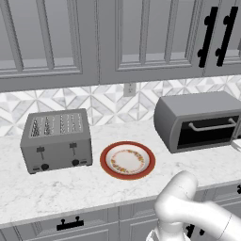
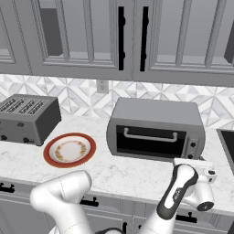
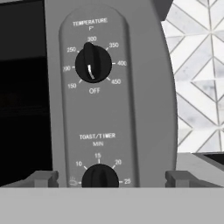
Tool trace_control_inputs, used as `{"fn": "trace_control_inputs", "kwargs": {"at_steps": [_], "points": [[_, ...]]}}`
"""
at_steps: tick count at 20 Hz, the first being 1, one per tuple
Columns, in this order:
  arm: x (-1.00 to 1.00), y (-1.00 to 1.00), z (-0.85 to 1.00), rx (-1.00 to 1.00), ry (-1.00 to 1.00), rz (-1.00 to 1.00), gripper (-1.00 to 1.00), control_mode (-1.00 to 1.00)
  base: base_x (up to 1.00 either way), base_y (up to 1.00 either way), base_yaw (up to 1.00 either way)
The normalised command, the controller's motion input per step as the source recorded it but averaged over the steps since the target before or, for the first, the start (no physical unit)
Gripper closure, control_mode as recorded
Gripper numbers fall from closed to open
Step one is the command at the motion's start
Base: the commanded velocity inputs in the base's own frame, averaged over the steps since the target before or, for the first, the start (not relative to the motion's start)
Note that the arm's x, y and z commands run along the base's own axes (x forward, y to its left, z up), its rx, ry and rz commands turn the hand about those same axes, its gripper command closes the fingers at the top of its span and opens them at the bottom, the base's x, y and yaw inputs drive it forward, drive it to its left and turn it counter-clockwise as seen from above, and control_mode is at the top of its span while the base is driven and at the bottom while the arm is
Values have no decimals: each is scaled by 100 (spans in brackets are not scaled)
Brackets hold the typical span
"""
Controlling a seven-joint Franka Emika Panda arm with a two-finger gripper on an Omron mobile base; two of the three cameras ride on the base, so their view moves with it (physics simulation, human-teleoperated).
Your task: Pick up the kebab skewer and baguette bread, and place them inside the toaster oven. Close the toaster oven door and start by setting the timer.
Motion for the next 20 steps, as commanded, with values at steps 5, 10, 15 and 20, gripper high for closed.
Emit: {"fn": "trace_control_inputs", "kwargs": {"at_steps": [5,10,15,20], "points": [[0,0,0,0,0,0,100,-100,0,0,0],[0,0,0,0,0,0,100,-100,0,0,0],[0,0,0,0,0,0,100,-100,0,0,0],[-1,2,1,0,0,-6,100,-100,0,0,0]]}}
